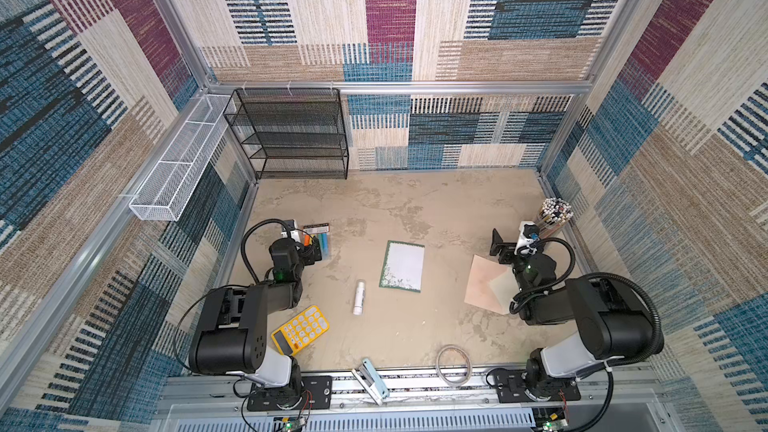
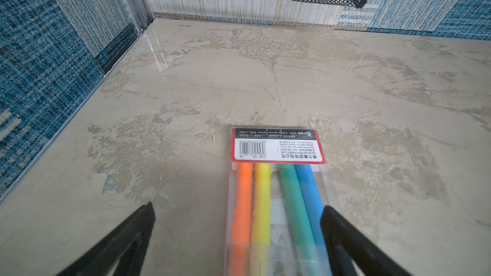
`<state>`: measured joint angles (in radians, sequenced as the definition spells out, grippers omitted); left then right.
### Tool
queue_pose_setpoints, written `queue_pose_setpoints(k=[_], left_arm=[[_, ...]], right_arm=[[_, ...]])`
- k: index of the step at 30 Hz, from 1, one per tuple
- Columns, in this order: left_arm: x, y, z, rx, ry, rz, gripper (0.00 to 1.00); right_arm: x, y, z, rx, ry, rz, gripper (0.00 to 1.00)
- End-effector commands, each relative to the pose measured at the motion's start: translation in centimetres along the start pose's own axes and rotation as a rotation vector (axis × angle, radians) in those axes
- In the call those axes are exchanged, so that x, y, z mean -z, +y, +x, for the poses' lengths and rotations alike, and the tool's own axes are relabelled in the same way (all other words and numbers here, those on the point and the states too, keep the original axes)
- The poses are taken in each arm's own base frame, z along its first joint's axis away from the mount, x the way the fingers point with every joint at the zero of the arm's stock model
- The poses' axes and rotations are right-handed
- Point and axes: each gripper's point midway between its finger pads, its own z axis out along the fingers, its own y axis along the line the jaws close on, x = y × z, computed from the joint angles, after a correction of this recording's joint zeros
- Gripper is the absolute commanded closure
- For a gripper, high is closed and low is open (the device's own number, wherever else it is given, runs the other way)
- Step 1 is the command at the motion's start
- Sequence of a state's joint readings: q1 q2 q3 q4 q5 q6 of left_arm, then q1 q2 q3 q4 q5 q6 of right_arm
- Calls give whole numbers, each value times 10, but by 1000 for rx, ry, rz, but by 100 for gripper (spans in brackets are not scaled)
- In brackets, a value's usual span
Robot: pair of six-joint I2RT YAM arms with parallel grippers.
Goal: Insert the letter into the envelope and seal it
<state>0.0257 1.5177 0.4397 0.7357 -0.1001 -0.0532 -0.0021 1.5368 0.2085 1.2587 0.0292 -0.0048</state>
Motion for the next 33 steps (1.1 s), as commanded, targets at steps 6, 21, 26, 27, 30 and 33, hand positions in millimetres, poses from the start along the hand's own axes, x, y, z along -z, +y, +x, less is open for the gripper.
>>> queue_pose_setpoints(k=[6,21,26,27,30,33], left_arm=[[0,0,-3,-10,-5,-2,0],[0,1,-2,-8,-3,-4,1],[10,8,-20,3,9,-51,13],[15,13,-24,19,43,-85,14],[32,21,-50,91,14,-136,18],[44,18,-76,189,33,-124,23]], right_arm=[[1,1,-8,5,-33,-5,0],[0,5,-8,12,-30,-27,0],[-3,18,-16,50,-14,-99,1],[-9,19,-18,47,22,-98,1],[-33,9,-27,-73,180,-18,1],[-42,14,-41,-188,274,9,6]])
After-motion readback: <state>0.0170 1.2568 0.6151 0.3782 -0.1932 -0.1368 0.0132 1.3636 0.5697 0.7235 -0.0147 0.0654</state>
